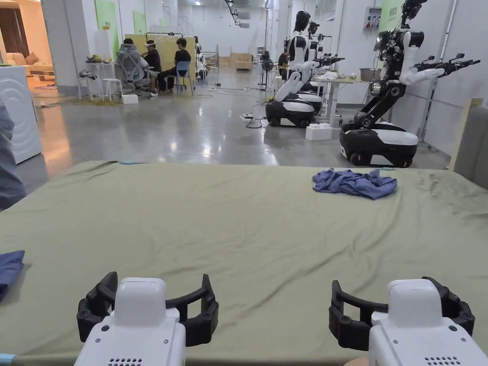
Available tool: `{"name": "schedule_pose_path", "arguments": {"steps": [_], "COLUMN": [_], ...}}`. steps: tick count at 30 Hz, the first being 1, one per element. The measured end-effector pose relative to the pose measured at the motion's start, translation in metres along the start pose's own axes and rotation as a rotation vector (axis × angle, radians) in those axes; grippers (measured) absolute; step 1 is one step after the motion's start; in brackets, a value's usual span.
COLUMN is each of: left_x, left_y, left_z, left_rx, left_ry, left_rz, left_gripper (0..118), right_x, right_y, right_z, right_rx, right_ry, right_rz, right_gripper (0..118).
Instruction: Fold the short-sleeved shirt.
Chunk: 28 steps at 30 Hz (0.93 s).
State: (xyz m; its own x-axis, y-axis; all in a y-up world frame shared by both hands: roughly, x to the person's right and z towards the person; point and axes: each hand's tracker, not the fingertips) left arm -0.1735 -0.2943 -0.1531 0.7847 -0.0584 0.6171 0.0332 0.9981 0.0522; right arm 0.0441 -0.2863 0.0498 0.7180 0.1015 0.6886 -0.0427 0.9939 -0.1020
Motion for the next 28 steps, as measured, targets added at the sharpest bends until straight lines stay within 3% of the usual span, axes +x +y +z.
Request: {"name": "schedule_pose_path", "arguments": {"steps": [4, 28], "left_x": [0.000, -0.012], "left_y": [0.001, 0.000], "left_z": [0.001, 0.001], "left_rx": [-0.001, -0.013], "left_ry": [-0.010, -0.007], "left_rz": [-0.004, 0.070], "left_gripper": [118, 118], "right_x": [0.003, 0.005], "right_y": [0.000, -0.001], "right_z": [0.002, 0.002], "right_rx": [-0.006, -0.007], "right_ry": [-0.092, -0.092], "right_rz": [-0.038, -0.066], "right_gripper": [118, 118]}}
